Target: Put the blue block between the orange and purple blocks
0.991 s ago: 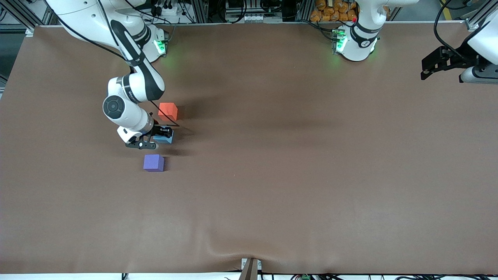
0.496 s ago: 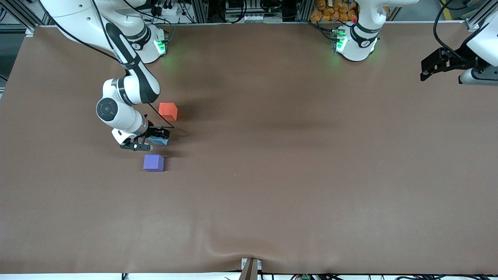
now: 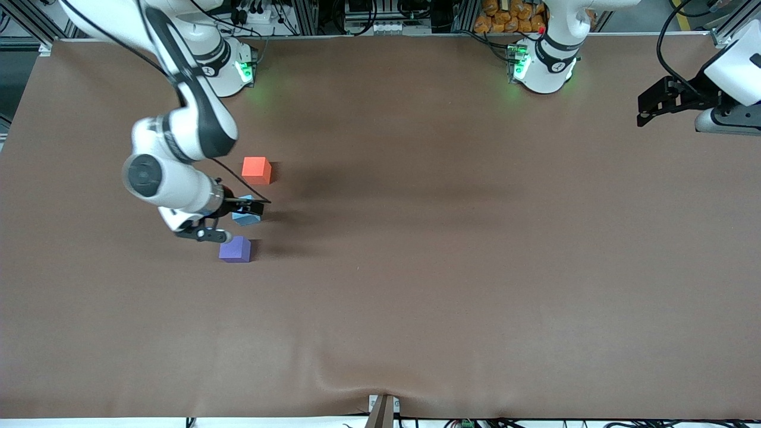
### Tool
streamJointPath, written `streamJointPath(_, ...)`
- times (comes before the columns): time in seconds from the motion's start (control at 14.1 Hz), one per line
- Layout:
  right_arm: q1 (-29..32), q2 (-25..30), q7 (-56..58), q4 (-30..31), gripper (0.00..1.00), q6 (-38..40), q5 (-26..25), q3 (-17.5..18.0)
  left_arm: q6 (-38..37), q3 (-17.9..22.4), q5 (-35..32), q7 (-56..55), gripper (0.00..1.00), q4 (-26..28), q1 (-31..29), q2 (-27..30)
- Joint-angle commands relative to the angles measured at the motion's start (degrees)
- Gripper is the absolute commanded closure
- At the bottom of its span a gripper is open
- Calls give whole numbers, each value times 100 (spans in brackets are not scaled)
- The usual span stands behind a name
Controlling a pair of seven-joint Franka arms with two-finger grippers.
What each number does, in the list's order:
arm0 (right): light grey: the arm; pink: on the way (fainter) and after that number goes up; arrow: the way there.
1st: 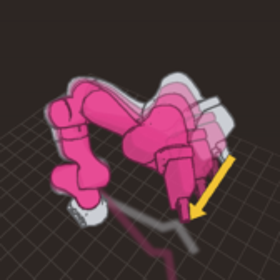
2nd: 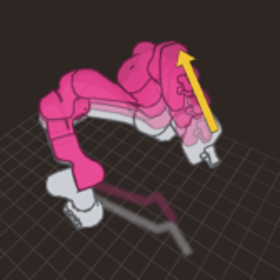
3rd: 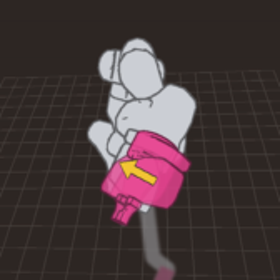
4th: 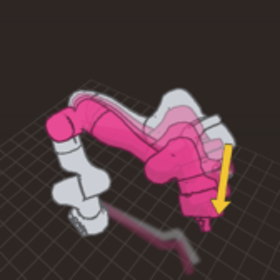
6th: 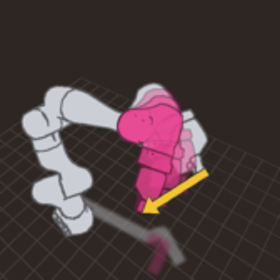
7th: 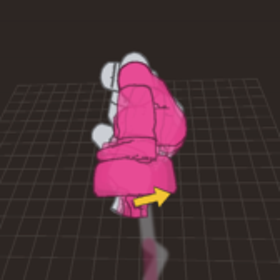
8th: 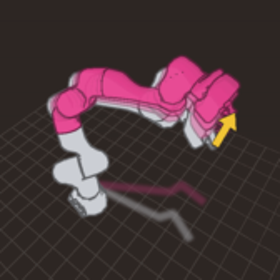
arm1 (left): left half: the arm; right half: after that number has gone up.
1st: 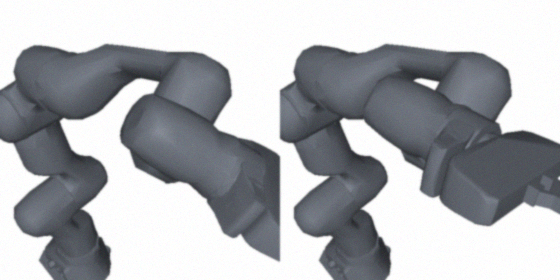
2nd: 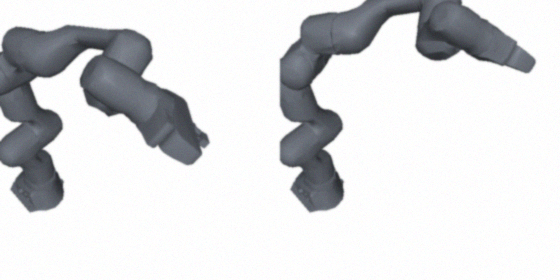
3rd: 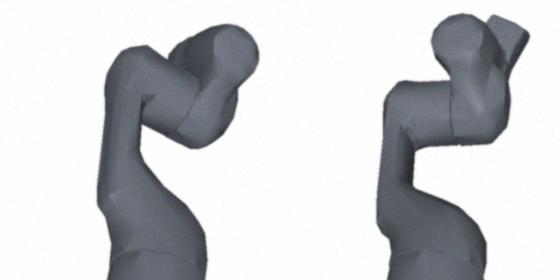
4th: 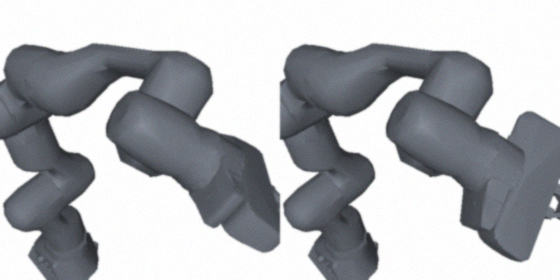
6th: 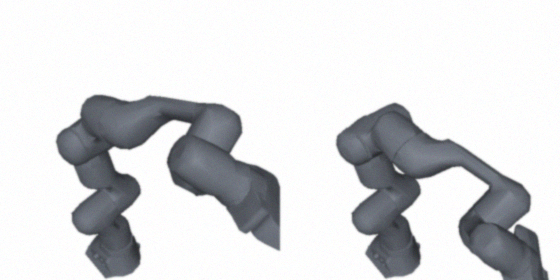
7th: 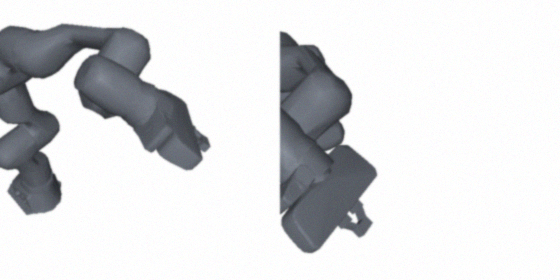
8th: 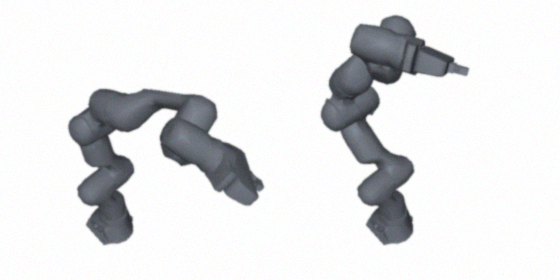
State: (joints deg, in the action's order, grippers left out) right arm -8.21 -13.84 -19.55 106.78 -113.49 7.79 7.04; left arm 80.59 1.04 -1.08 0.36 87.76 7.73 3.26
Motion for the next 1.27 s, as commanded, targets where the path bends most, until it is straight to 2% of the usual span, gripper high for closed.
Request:
streamJointPath(0.0, 108, -137, 13, -1576, 0, 948, -5, -45, -17, 10, -24, 26, 0, -75, -35, -18)
streamJointPath(0.14, 467, -163, 22, -2700, 0, 1967, -32, -63, -17, 19, -24, 26, 0, -83, -35, -18)
streamJointPath(0.35, 916, -120, 179, -3608, 0, 2725, 186, -19, -17, 46, -24, 26, 0, -83, -52, -18)
streamJointPath(0.5, 1022, -84, 451, -3734, 0, 3024, 171, -89, 9, 46, -15, 26, 0, -92, -87, -35)
streamJointPath(0.64, 1417, 30, 863, -4127, 0, 3297, 153, -141, 26, 46, -24, 26, 0, -92, -87, -53)
streamJointPath(0.71, 1418, 152, 926, -4199, 0, 3794, 57, -159, 26, 46, -24, 26, 0, -92, -87, -53)
streamJointPath(0.78, 1401, 527, 901, -4087, 0, 3886, -127, -211, 26, 46, -33, 26, 0, -110, -87, -62)
streamJointPath(0.85, 1366, 836, 901, -3616, 0, 3800, -198, -264, 26, 46, -103, 78, 0, -119, -79, -62)
streamJointPath(1.06, 1234, 2214, 935, -1456, 0, 2556, -208, -370, 26, 37, -112, 87, 0, -119, -70, -71)
streamJointPath(1.13, 1094, 2367, 962, -1092, 0, 2299, -225, -370, 26, 37, -103, 78, 0, -119, -70, -71)
streamJointPath(1.2, 989, 2359, 962, -1071, 0, 2288, -312, -370, 26, 37, -103, 87, 0, -119, -79, -79)
